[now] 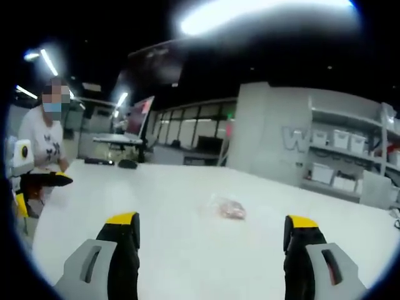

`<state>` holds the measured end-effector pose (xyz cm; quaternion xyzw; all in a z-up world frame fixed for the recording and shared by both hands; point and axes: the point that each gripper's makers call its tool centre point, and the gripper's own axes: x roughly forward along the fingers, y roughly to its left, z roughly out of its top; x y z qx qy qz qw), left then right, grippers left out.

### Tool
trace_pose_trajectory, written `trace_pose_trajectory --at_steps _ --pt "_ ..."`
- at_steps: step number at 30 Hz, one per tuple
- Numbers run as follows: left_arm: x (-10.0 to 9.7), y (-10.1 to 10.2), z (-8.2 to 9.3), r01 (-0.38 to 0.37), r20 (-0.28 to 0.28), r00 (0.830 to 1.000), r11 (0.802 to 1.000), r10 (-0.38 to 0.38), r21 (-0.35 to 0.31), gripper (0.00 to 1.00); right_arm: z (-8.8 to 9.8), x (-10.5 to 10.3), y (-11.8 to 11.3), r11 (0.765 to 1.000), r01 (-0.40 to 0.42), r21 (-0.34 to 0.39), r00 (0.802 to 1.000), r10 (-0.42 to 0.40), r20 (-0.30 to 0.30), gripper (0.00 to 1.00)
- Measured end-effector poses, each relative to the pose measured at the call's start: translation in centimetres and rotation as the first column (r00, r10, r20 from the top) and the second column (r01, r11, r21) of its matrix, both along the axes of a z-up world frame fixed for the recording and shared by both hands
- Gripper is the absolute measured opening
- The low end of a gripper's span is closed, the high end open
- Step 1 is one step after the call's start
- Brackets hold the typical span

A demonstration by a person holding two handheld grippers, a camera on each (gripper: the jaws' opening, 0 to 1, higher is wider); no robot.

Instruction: Open the resealable bag by pulling the two sides of the seal apart until the entire bag opening is separated and visibly accessible.

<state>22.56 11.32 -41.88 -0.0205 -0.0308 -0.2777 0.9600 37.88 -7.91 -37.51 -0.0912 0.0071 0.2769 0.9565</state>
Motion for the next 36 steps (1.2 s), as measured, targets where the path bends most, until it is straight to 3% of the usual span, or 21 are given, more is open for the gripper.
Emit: trace_pose_trajectory --at_steps 13,24,36 --pt "0.0 0.3 -0.2 -0.005 -0.006 1.000 1.000 0.005 0.000 0.98 -0.1 -1.1 0.3 0.997 -0.004 0.080 1.000 0.004 -0.002 0.95" --pt "-0.1 0.7 -0.2 -0.014 -0.006 1.000 1.000 0.014 -0.011 0.98 -0.2 -2.1 -0.9 0.999 0.047 -0.003 0.998 -0.047 0.039 0.95" --pt "0.0 0.8 -0.5 -0.022 -0.012 1.000 1.000 0.022 -0.011 0.97 -0.6 -4.5 -2.9 0.996 0.094 -0.008 0.994 -0.094 0.054 0.94"
